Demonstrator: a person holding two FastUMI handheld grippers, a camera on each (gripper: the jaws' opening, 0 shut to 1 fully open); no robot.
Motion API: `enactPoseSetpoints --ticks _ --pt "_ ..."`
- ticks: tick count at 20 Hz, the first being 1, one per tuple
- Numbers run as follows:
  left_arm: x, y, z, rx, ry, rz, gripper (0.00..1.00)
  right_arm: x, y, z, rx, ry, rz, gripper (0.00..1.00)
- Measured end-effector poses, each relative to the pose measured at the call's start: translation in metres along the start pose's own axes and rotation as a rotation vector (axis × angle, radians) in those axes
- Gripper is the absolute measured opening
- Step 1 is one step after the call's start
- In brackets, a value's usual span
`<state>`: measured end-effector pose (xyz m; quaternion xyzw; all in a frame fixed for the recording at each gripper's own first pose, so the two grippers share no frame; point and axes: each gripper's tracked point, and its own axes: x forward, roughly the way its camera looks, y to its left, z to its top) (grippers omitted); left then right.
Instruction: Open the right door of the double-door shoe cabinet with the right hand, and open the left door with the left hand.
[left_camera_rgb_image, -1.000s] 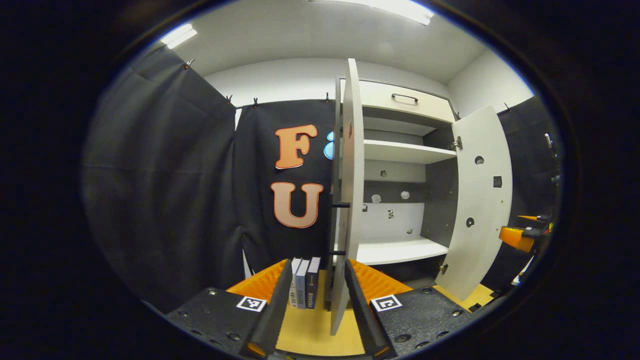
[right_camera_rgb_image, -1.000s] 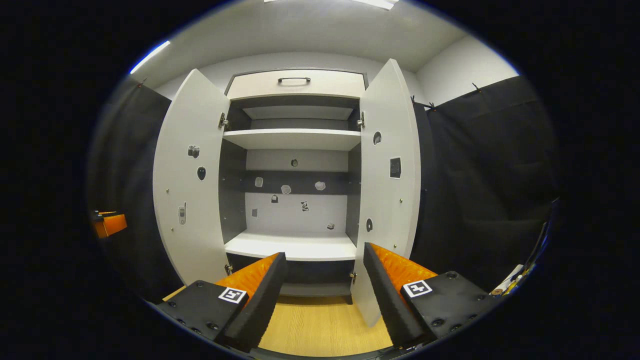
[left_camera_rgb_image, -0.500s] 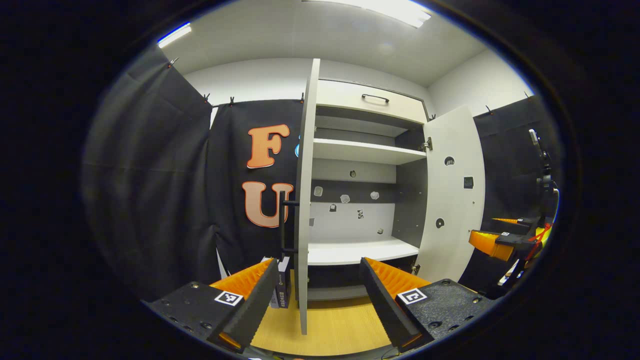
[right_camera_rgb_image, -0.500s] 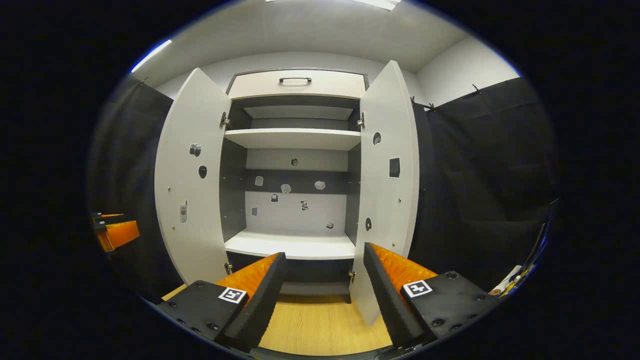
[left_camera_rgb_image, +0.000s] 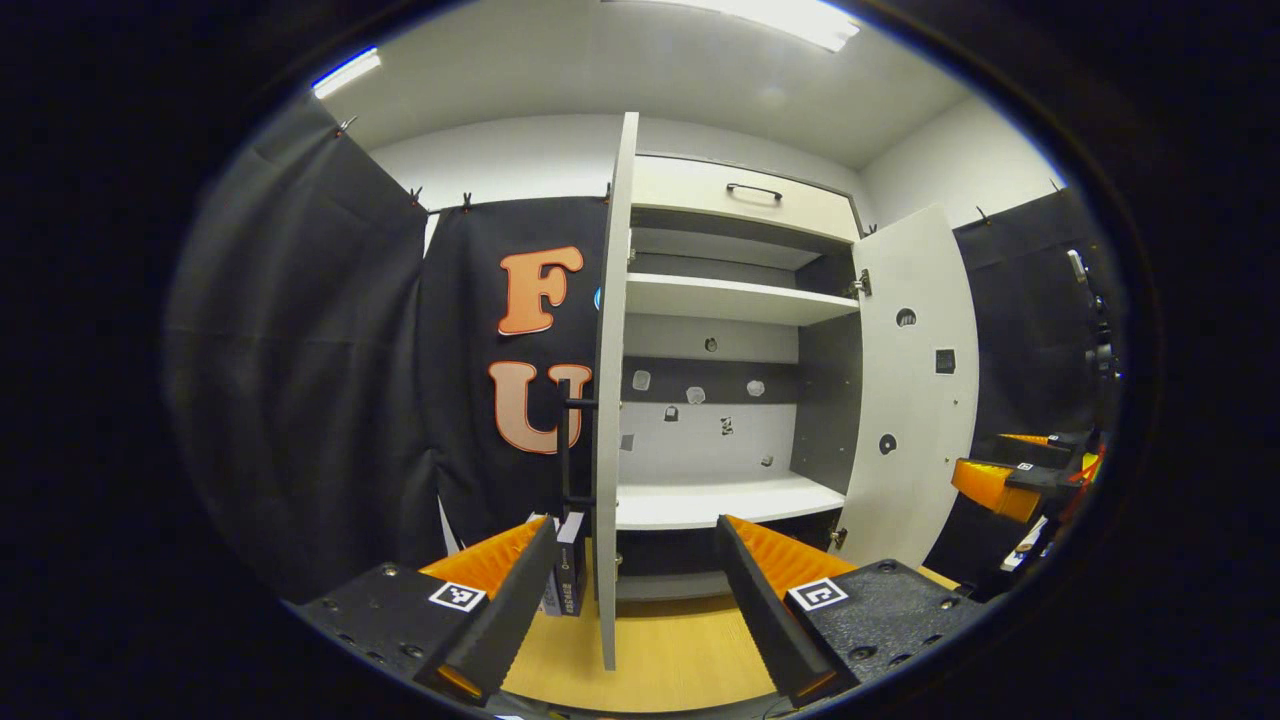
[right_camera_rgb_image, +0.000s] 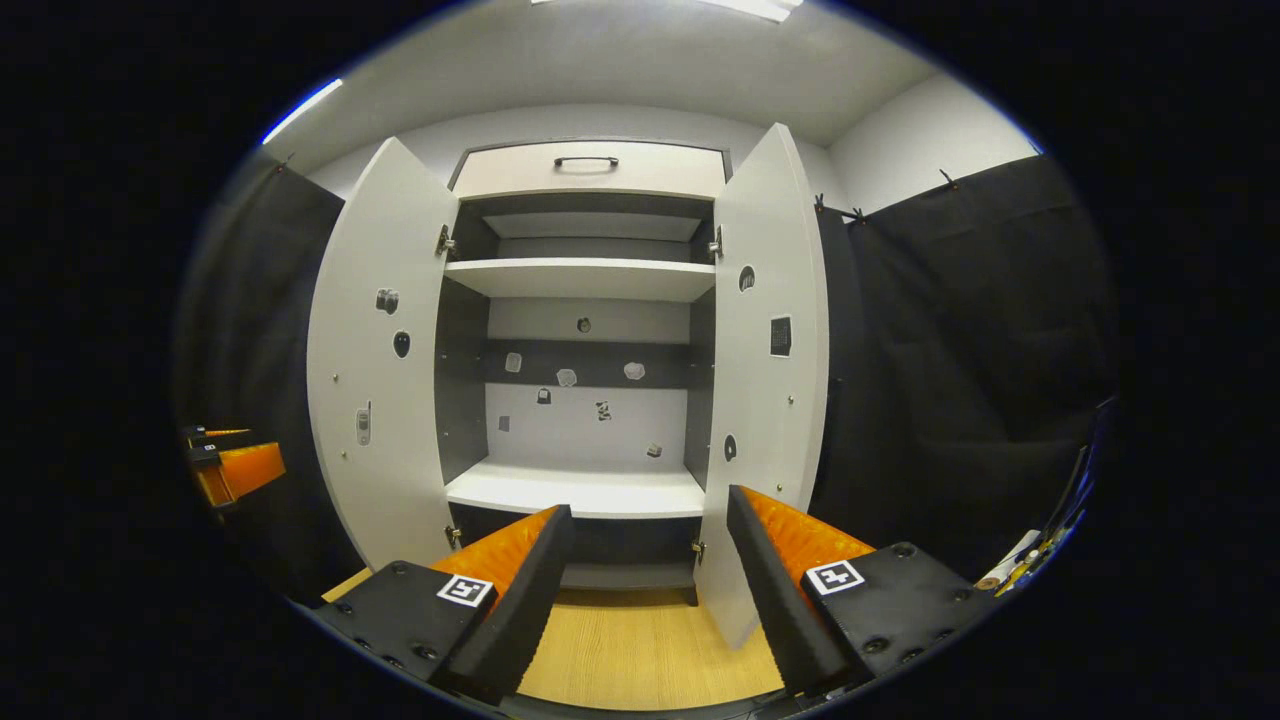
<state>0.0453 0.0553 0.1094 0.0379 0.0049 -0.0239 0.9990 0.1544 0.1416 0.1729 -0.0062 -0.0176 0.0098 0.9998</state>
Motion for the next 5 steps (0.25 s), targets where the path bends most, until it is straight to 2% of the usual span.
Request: enactPoseSetpoints --ticks 4,5 --pt "-0.0007 -0.0036 0.0023 0.001 -0.009 -0.006 0.95 0.001 0.0023 -0.0021 -0.003 0.004 0.005 0.98" --pt "-0.0015 -0.0035 0.0029 0.001 -0.01 -0.006 0.95 0.0013 0.0028 -0.0027 -0.002 0.007 0.006 0.92"
